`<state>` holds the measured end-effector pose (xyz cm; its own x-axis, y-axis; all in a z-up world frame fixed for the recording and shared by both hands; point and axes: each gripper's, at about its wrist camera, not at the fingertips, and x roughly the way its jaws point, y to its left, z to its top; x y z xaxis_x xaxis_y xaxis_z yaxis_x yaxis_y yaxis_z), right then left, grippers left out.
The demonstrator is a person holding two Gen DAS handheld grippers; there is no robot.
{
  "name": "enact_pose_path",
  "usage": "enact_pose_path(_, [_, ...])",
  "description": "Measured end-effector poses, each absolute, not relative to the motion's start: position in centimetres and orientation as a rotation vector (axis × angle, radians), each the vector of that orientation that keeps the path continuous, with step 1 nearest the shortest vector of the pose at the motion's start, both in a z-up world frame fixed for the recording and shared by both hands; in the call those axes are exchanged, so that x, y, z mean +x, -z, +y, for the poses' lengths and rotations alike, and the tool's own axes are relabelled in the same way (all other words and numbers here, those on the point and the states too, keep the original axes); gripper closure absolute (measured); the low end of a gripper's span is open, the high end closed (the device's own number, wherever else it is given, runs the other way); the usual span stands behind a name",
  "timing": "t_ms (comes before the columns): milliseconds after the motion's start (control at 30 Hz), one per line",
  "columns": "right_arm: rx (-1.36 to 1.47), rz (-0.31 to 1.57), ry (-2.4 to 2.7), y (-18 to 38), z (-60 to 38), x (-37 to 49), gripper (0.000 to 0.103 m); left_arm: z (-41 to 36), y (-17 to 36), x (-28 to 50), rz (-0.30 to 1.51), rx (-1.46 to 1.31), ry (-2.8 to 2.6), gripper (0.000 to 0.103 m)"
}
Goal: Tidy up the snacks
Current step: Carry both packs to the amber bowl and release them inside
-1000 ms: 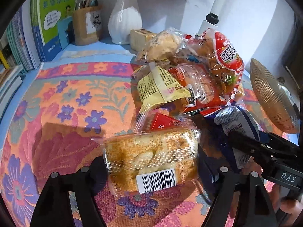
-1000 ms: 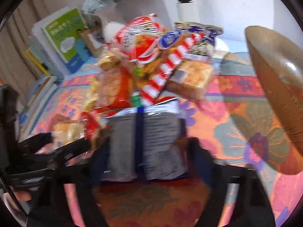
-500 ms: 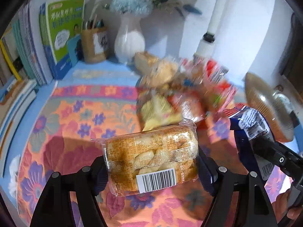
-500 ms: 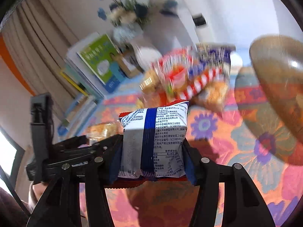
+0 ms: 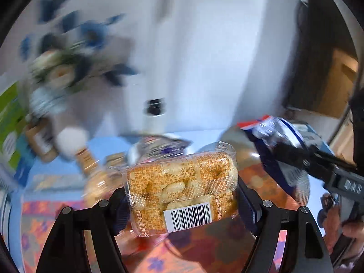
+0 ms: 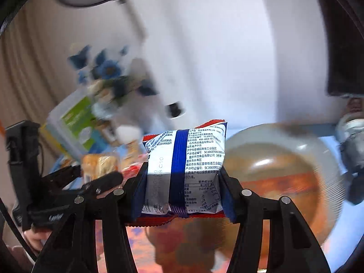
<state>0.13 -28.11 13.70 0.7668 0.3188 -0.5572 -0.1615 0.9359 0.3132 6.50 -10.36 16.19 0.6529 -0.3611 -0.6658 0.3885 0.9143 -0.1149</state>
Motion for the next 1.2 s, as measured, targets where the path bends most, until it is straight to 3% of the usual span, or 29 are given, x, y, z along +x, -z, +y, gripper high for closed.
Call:
enact_pose_path(200, [0.276, 0.721, -0.173, -12.5, -33.1, 2.5, 0.049, -18.1, -14.8, 8.2, 0.810, 0.064, 0.595, 0.027])
enact_pose_path(367, [0.242, 0.818, -0.108, -10.7, -34.9, 3.6, 0.031, -21.3, -12.7, 9.6, 0.927, 0.100, 0.615, 0.014])
enact_pose_path(467, [0.279, 0.809, -0.098, -10.5, -36.0, 2.9, 0.023, -21.4, -12.1, 9.6, 0.940, 0.138, 0.591, 0.013])
enact_pose_path(767, [0.322, 0.735, -0.167, -12.8, -33.0, 1.4, 0.023, -16.4, -13.8, 7.7, 0.903, 0.106, 0.535, 0.013])
enact_pose_path(1200, [0.374, 0.601, -0.419, -13.6, -22.9, -0.6, 0.016, 0.8, -13.5, 5.5, 0.868, -0.014, 0.290, 0.005])
